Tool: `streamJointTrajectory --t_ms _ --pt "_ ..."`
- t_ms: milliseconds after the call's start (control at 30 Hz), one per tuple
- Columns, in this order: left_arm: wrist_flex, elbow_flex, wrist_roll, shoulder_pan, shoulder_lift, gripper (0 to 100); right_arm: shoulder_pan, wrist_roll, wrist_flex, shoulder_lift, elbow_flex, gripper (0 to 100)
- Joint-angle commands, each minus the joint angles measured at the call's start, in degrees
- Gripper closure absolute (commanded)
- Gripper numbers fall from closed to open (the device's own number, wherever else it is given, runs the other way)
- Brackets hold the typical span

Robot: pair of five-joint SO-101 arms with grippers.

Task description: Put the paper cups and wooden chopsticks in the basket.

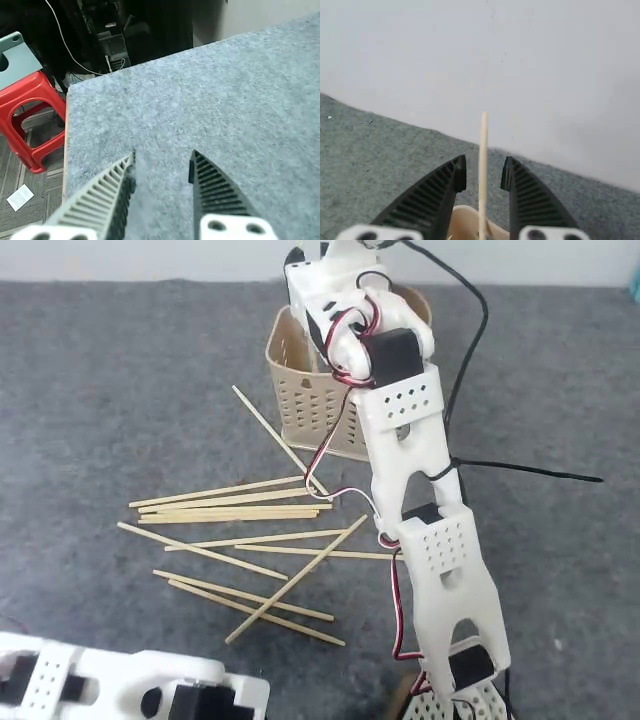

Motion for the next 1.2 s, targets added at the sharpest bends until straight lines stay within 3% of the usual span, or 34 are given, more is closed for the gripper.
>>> streamJointTrajectory --t_ms 0,200,433,533,633,767,933,1167 --pt "0.4 -0.7 -0.9 0.9 -1.7 83 0.6 1.1 -1.1 -1.3 -1.2 86.4" --pt "3.2 -1.3 -1.1 3.8 -1.6 83 0.4 0.9 2.0 -5.1 -3.7 86.5" --pt "33.2 -14.9 -3.0 17.8 -1.5 83 0.2 0.9 22.5 -18.7 -3.5 86.5" --pt "42.0 -19.6 1.8 24.0 -1.5 83 0.4 0.9 31.9 -22.7 -3.5 86.4" --pt "47.9 -21.4 5.8 31.4 -1.5 83 1.3 1.0 33.6 -24.7 -3.3 86.4" --pt "52.0 -21.1 11.3 41.2 -1.4 83 4.0 1.1 33.6 -25.7 -3.3 86.4" --pt "54.3 -20.8 16.7 48.4 -0.1 78 4.7 1.3 33.8 -26.4 -1.1 86.4" --pt "55.4 -26.0 19.1 51.9 17.6 75 4.1 3.1 33.2 -37.3 24.9 86.4"
